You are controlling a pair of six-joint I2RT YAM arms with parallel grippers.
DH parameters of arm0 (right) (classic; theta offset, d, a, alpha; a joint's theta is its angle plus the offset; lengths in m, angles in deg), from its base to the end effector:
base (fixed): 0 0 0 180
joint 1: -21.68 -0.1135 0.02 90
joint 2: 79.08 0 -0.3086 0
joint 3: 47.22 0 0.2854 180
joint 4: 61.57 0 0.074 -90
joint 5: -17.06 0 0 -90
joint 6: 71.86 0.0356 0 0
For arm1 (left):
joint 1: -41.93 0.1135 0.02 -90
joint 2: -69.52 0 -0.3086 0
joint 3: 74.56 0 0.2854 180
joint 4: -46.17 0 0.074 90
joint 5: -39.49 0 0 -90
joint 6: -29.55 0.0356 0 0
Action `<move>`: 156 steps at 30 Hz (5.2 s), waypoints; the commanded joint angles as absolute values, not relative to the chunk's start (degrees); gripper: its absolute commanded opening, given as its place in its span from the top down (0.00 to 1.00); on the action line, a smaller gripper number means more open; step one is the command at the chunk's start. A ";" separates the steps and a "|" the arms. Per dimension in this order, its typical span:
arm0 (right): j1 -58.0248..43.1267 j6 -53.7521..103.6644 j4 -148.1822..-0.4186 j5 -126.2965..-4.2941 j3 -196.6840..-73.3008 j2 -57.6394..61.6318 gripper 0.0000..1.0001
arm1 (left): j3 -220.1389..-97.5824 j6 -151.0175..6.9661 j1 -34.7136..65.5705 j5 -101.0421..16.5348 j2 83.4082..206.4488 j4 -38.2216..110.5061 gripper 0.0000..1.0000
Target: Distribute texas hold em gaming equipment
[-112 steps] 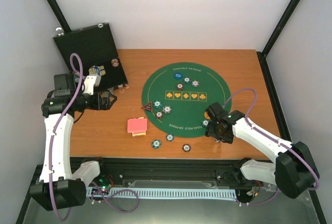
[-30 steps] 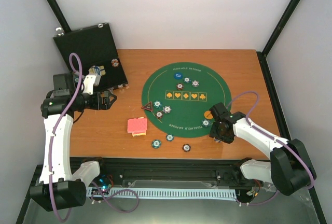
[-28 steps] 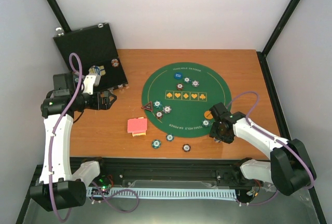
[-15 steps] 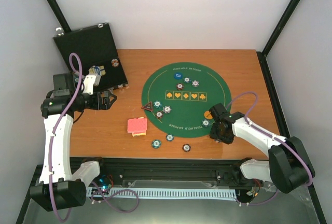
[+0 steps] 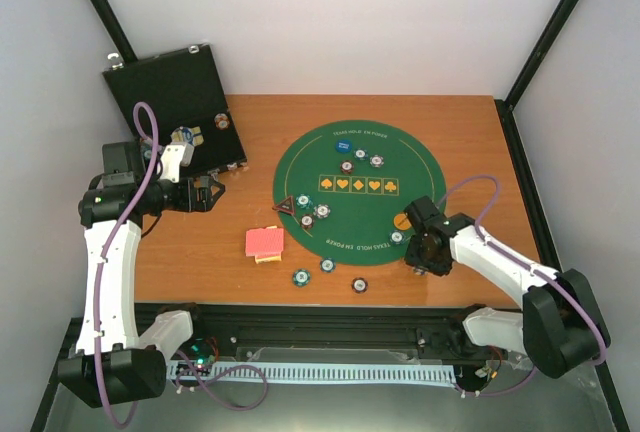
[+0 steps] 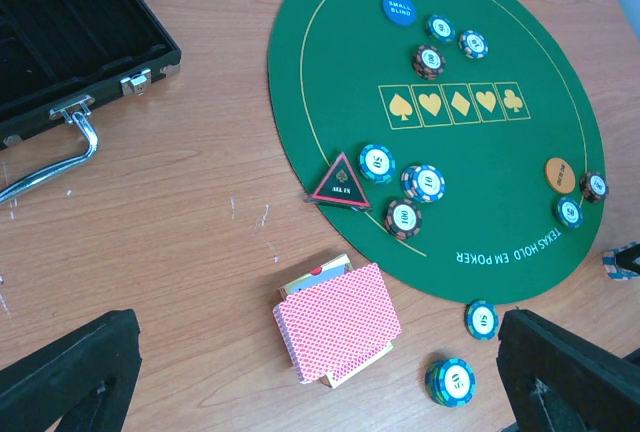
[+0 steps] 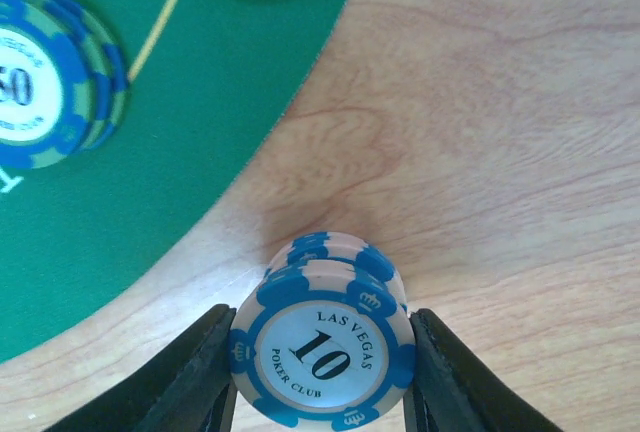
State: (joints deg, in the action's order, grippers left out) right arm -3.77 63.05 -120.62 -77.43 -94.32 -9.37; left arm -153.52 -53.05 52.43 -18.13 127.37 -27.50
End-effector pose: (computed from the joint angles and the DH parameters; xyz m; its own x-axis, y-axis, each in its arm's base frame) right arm 0.1749 0.0801 0.1849 -0.9279 0.3379 -0.1574 0.3346 0.9412 0.0475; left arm 0.1857 0.0150 0.3949 -0.7528 -0.0289 -0.6576 0.2654 0.9009 -0.3434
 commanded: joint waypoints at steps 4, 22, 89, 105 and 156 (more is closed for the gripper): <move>-3.47 61.77 -126.19 -79.59 -102.80 -11.55 0.80 | -155.51 -52.40 52.78 -17.76 127.01 -28.28 0.00; 7.32 51.52 -123.33 -77.70 -126.95 15.37 0.84 | -156.10 -52.19 52.76 -18.11 128.57 -28.14 0.00; -11.93 59.69 -107.73 -64.33 -119.01 -2.66 0.13 | -141.54 -0.78 45.45 -19.37 138.76 -32.34 0.00; -18.44 66.02 -102.33 -66.01 -112.60 -5.01 0.16 | -132.40 6.13 37.34 -28.29 139.83 -20.39 0.00; -23.32 67.56 -98.38 -65.08 -112.85 1.04 0.05 | -126.52 13.87 31.21 -29.07 136.81 -14.23 0.00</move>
